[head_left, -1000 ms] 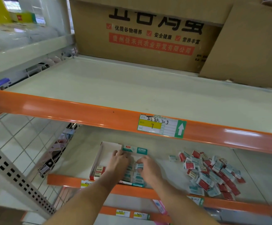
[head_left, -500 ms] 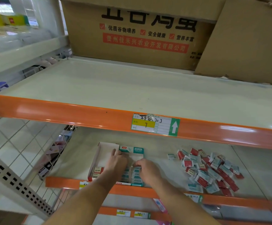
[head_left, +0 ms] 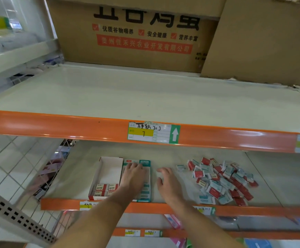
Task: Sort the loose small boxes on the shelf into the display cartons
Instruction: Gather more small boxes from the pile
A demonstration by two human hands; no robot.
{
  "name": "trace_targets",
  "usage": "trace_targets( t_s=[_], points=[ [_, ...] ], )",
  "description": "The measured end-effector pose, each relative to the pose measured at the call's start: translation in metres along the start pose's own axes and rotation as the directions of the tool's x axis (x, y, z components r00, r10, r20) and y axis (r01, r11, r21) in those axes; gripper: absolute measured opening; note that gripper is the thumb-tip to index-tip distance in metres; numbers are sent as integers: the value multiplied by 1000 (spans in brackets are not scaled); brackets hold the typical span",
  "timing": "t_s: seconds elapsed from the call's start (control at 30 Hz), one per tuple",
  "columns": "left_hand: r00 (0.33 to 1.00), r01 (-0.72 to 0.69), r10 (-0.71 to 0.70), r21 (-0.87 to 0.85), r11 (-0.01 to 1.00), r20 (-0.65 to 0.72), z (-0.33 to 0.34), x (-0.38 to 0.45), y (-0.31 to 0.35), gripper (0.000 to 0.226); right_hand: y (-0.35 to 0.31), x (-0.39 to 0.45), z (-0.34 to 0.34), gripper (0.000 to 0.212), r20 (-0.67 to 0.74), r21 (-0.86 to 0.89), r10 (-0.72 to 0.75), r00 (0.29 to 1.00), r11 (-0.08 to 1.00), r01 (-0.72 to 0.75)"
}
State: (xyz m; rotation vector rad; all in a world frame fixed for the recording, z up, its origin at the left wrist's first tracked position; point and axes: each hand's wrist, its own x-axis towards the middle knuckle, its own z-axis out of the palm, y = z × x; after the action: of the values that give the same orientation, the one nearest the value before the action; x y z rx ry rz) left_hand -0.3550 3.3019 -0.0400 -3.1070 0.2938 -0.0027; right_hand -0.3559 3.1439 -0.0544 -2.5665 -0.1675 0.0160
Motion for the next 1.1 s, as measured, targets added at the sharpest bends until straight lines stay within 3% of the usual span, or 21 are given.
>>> trace_targets(
  t_s=[0.17,0.53,0.67,0.87,1.0,1.1],
  points=[
    [994,-81,82,14,997,-65,-7,6,31,33,20,-9,-6,39,27,-20,68,997,998,-67],
    [976,-196,202,-78,977,77,4,18,94,34,67,-36,-34,50,-47,-108,161,986,980,-165],
    [965,-213,234,-166,963,117,4,20,117,46,80,-46,-34,55,-46,-87,154,987,984,-158],
    [980,-140,175,-294,945,97,11,25,144,69,87,-47,-28,56,-95,115,227,969,970,-216],
    [982,-104,144,-288,952,122,13,36,149,84,89,-48,-28,55,-89,137,268,959,957,-255],
    [984,-112,140,-237,965,107,15,48,150,83,91,-48,-25,43,-131,137,212,968,971,-195]
  ],
)
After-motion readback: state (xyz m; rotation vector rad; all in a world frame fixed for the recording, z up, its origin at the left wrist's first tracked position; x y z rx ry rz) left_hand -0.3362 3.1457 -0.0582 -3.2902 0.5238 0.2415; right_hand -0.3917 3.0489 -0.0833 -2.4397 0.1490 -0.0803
